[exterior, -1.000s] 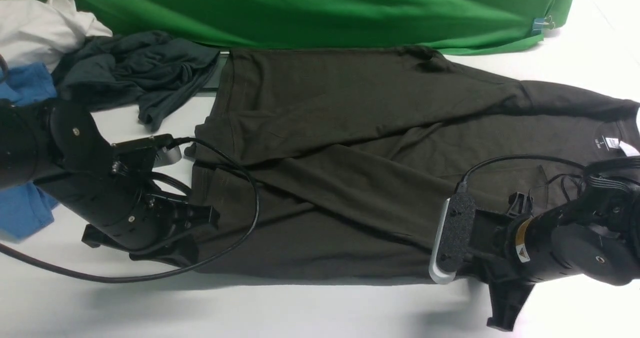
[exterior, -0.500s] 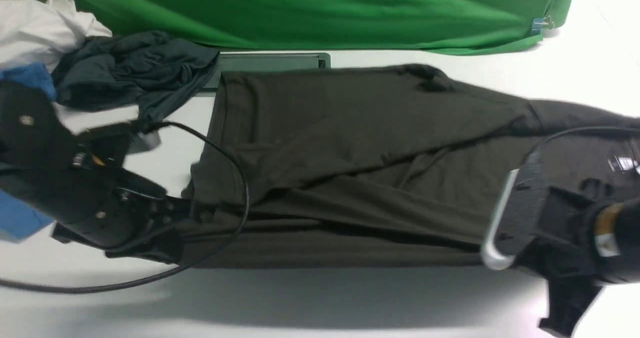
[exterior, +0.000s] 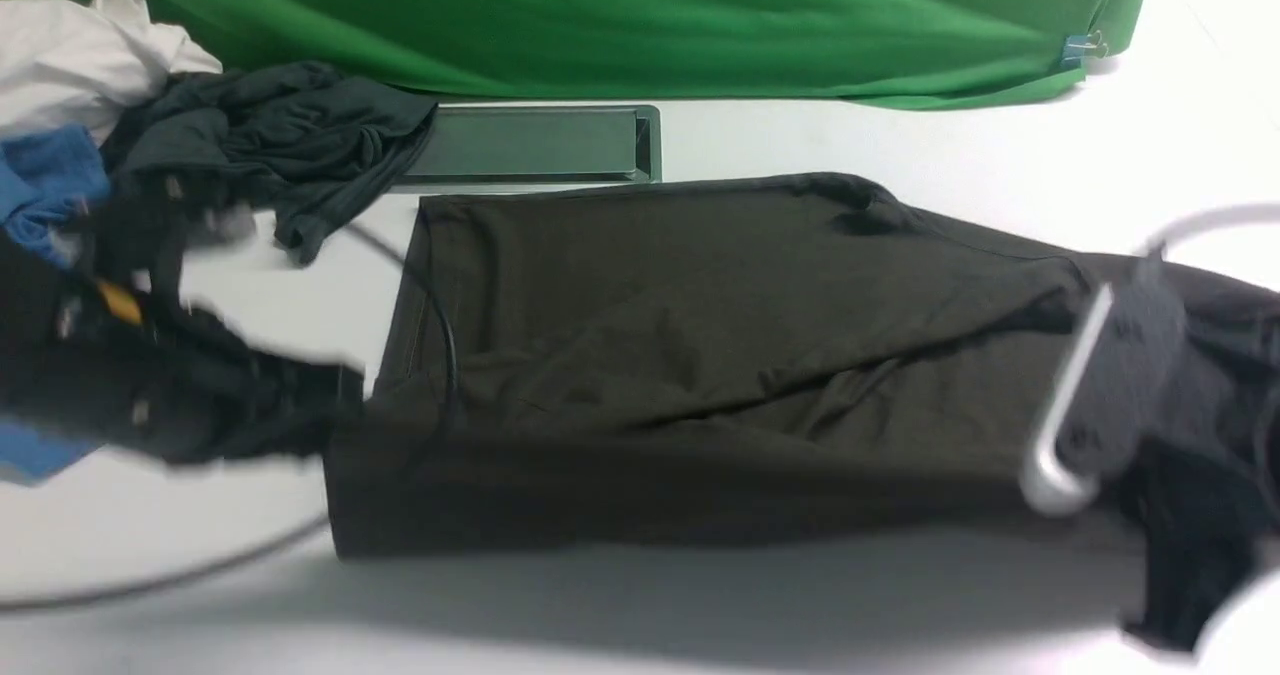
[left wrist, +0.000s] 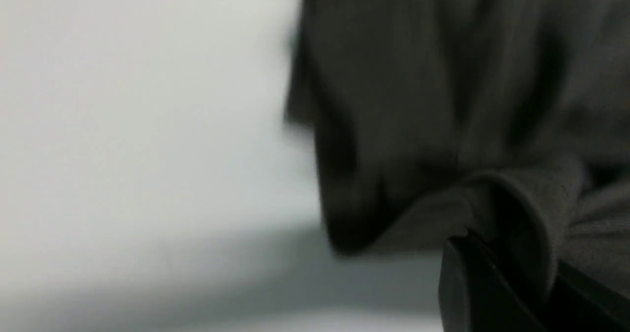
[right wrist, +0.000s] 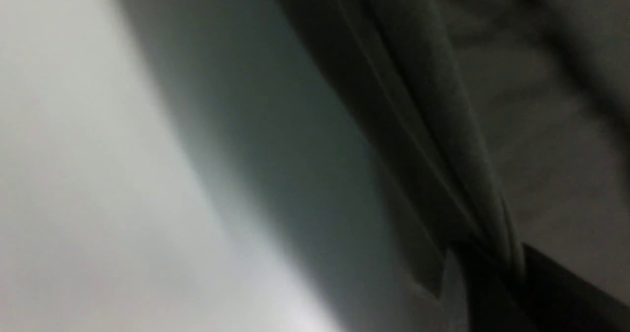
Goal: Fold a long-sleeved shirt on a white desktop.
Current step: 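Fold the black garment in half by bringing its near edge over to the far edge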
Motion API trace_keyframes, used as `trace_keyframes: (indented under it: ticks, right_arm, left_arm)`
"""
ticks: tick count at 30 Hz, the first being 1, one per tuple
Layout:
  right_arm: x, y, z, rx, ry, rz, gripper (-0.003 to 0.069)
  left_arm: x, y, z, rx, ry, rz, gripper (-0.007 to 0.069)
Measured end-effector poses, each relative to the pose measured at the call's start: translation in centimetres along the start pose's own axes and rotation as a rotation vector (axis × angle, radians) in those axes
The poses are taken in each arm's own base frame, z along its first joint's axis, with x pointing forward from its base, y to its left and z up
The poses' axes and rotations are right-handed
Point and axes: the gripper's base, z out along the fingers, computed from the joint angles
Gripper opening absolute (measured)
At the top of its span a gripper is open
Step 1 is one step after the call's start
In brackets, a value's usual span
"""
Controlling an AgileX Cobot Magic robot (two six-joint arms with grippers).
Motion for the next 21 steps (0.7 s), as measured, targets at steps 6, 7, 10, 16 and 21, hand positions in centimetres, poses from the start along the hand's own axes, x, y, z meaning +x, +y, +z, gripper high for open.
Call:
trace_keyframes:
  ticks: [6,7,10,16,21]
  right_arm:
    - [-3.4,-5.2,2.4,0.069,0.025,-0.011,0.0050]
    - [-4.8,-7.0,3.6,0.081,0.033,-0.028,0.0050]
    - [-6.7,-9.6,5.5,0.101,0.038,-0.061,0.0050]
    - [-9.8,-14.7,11.6,0.151,0.019,-0.079,0.0049]
    - [-10.3,-16.2,18.4,0.171,-0.013,-0.018,0.0095]
  left_arm:
    - [-5.1,-0.5,0.9,-0.019,-0.127,0.033,0.0036]
    - [-7.2,-0.6,1.5,-0.030,-0.146,0.051,0.0036]
    - [-10.2,-0.8,3.2,-0.055,-0.163,0.083,0.0036]
    - [-16.0,-0.8,8.7,-0.097,-0.218,0.141,0.0040]
    - [-17.4,0.0,16.1,-0.105,-0.223,0.116,0.0112]
